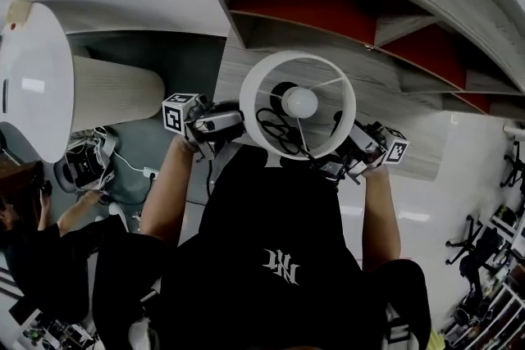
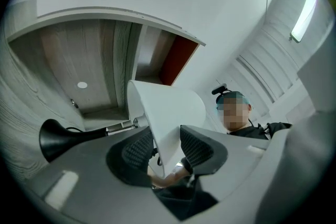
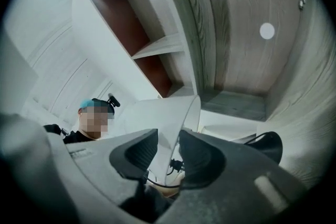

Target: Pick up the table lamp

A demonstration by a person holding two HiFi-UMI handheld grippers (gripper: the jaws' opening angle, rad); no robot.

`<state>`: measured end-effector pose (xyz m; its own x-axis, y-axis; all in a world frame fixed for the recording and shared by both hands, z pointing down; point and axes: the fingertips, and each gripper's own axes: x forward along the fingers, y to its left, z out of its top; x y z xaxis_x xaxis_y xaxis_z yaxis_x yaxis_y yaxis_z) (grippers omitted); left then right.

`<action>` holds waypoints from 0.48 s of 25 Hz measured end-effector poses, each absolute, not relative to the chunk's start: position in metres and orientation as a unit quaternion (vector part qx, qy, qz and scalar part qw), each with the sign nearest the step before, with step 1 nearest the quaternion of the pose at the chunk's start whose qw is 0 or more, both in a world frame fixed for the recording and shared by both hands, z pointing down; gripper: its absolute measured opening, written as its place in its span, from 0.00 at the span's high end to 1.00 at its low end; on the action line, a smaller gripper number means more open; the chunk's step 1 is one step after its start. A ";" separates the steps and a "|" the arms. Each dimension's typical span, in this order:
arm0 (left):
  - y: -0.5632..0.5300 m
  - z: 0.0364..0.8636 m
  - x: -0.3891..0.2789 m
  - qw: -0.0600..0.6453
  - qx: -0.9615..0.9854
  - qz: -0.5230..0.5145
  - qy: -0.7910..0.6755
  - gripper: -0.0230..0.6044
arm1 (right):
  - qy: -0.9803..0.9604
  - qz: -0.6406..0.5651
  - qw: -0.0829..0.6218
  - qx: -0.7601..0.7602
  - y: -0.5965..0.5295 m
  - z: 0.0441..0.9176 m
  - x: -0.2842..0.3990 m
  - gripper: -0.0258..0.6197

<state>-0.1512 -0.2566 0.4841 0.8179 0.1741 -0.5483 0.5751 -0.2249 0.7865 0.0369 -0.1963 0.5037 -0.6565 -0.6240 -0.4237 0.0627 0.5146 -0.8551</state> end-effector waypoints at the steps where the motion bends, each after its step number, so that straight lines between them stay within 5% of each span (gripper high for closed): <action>1: -0.257 0.481 -0.152 0.570 0.765 -0.176 0.243 0.71 | 0.789 -0.457 0.368 -0.180 -0.198 0.500 0.036 0.77; 12: -0.254 0.426 -0.146 0.540 0.787 -0.185 0.235 0.71 | 0.805 -0.434 0.362 -0.177 -0.200 0.446 0.046 0.77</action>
